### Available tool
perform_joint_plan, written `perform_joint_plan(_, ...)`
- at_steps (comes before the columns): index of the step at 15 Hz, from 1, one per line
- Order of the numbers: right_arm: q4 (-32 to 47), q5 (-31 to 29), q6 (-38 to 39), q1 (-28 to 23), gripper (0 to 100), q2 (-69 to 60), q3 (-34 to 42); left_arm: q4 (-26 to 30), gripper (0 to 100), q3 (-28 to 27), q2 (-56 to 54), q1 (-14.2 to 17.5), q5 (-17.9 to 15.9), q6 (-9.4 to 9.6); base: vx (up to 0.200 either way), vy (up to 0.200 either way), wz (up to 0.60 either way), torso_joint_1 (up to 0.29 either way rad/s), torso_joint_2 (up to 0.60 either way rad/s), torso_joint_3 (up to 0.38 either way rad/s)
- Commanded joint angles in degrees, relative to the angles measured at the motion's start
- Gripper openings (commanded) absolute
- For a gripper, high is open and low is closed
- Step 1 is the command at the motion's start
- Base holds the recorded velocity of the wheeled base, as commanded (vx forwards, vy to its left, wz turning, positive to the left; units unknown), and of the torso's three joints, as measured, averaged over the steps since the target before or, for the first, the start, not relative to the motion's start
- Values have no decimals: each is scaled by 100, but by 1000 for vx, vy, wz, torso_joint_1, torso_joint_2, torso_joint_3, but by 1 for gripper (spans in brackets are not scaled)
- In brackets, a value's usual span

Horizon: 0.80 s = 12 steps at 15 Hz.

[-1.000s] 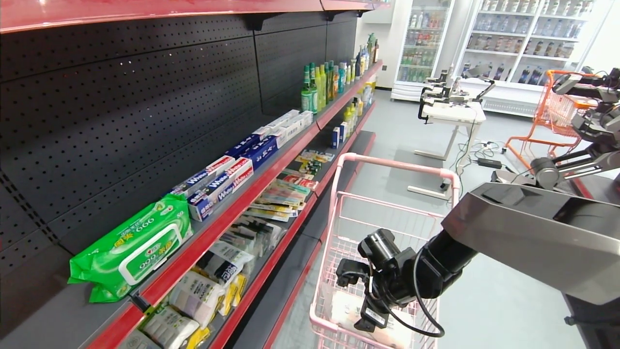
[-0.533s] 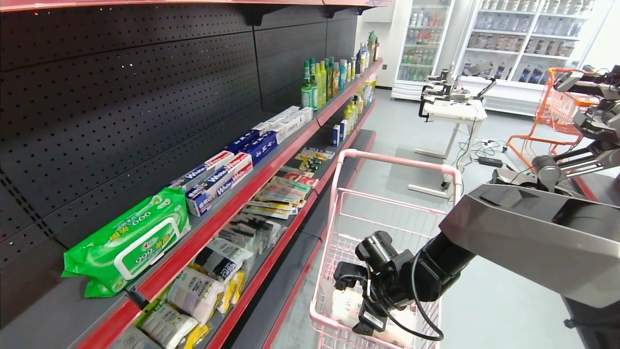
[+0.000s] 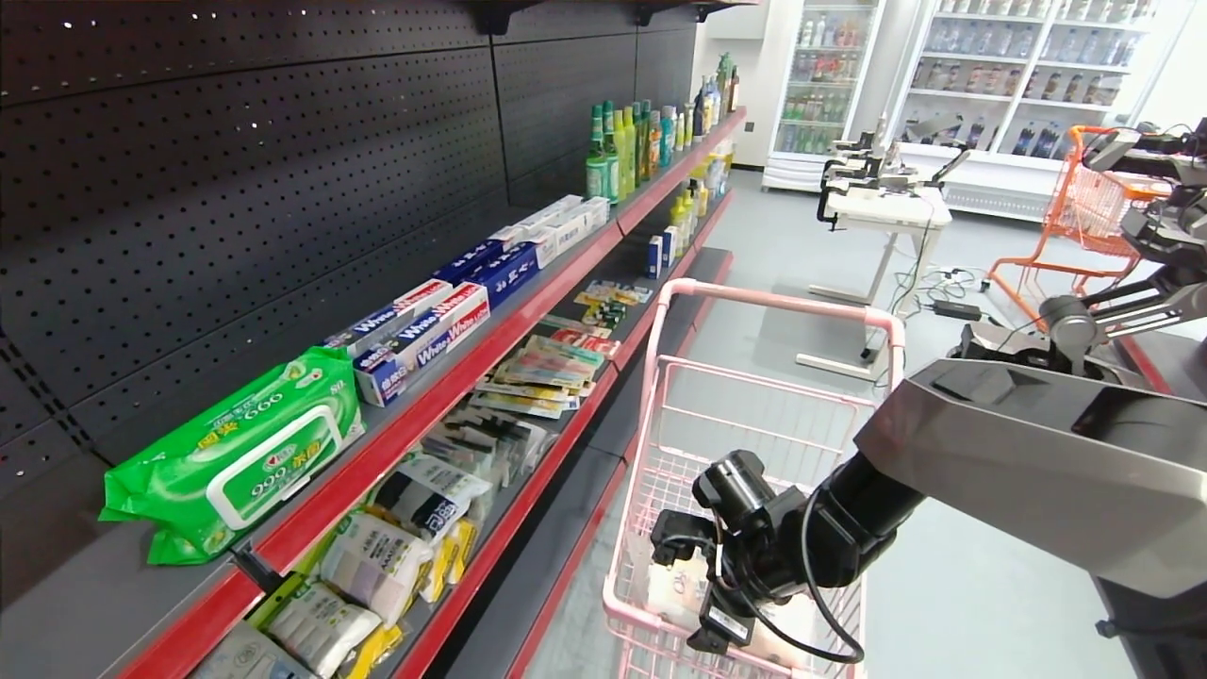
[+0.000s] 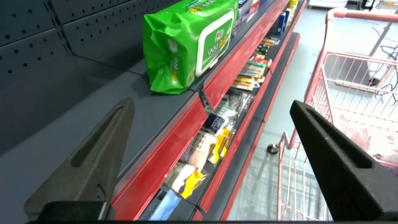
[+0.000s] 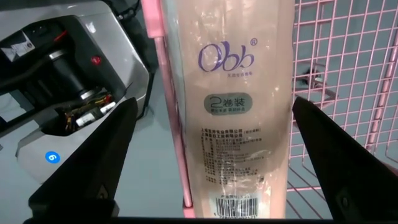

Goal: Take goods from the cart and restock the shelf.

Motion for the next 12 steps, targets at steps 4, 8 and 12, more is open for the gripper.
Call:
perform_joint_plan(4, -1, 19, -47, -64, 100, 16, -46, -1, 100, 0, 7, 0, 2, 2, 0, 0, 0, 0, 0, 0)
perform_joint_plan(8, -1, 19, -73, -205, 100, 131, -186, -1, 100, 0, 7, 0, 2, 2, 0, 0, 0, 0, 0, 0)
perform_joint_plan(12, -1, 19, -73, -214, 100, 192, -292, -1, 100, 0, 7, 0, 2, 2, 0, 0, 0, 0, 0, 0)
